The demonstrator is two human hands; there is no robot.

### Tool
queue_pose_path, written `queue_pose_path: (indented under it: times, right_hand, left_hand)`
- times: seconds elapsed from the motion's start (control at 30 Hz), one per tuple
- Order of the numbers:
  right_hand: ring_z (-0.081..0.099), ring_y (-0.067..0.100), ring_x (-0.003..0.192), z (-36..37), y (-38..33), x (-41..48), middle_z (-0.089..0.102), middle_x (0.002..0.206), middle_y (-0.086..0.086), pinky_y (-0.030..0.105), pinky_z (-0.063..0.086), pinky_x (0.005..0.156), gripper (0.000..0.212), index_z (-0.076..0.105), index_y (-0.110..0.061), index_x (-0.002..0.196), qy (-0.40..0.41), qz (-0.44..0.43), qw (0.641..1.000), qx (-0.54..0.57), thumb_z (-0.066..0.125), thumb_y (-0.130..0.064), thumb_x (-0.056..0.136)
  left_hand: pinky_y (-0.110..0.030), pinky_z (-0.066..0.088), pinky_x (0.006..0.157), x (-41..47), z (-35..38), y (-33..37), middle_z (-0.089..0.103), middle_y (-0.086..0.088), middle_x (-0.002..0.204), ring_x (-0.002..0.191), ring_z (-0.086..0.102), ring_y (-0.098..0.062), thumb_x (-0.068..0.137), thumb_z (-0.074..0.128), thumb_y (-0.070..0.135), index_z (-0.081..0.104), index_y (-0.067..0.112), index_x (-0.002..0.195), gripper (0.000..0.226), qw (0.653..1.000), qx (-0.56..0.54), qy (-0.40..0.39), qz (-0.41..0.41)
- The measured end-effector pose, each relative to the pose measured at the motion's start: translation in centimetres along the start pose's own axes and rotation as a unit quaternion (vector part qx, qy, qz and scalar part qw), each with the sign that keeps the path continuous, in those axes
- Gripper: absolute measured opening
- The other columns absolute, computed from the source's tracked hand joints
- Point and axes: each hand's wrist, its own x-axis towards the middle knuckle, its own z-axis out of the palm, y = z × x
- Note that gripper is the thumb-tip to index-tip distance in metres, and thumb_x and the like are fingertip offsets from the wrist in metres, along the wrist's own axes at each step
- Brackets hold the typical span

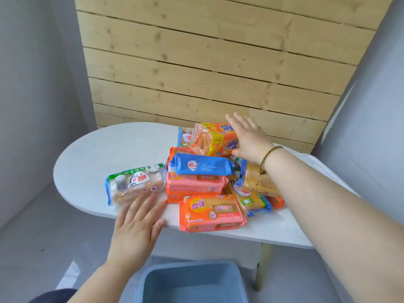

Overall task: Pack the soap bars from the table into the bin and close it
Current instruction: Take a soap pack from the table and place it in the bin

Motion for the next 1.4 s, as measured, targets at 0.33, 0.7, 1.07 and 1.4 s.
queue_pose_path:
  times: [0.33,0.7,1.07,1.4]
  right_hand:
    - [0.024,0.026,0.136,1.5,-1.4,3.7,0.026,0.151,0.002,0.040,0.021,0.111,0.102,0.009,-0.024,0.146,-0.028,-0.050,0.996,-0.073,0.073,-0.040,0.068]
    - [0.045,0.026,0.120,1.4,-1.6,3.9,0.049,0.130,0.009,0.036,0.035,0.099,0.078,0.037,-0.012,0.128,-0.033,-0.046,0.997,-0.046,0.075,-0.041,0.066]
    - [0.050,0.028,0.114,-2.5,-2.2,-1.6,0.054,0.123,0.009,0.035,0.036,0.094,0.077,0.042,-0.011,0.123,0.107,-0.039,0.992,0.054,0.077,-0.040,0.061]
    - [0.052,0.007,0.088,-7.2,-4.7,-10.4,0.049,0.081,-0.024,0.013,0.032,0.066,0.070,0.047,-0.023,0.114,0.136,-0.010,0.946,0.295,0.082,-0.034,0.055]
  left_hand:
    - [-0.011,-0.010,0.109,0.1,0.0,-0.3,0.066,-0.010,0.117,0.117,0.035,-0.017,0.093,0.003,0.051,0.067,0.017,0.110,0.074,0.999,-0.031,0.017,0.005]
    - [-0.022,0.010,0.099,0.3,0.0,-0.3,0.068,-0.010,0.115,0.114,0.057,-0.025,0.092,0.000,0.053,0.067,0.015,0.110,0.079,1.000,0.014,0.020,-0.001]
    - [-0.028,0.007,0.105,0.1,0.6,-0.6,0.035,-0.002,0.148,0.138,0.030,-0.021,0.066,-0.027,0.072,0.044,0.028,0.133,0.107,0.999,-0.007,0.009,-0.033]
    - [-0.043,0.014,0.116,-4.2,-0.9,-0.2,0.025,-0.004,0.150,0.140,0.021,-0.023,0.084,0.040,0.058,0.041,0.014,0.134,0.066,0.981,-0.174,0.036,-0.075]
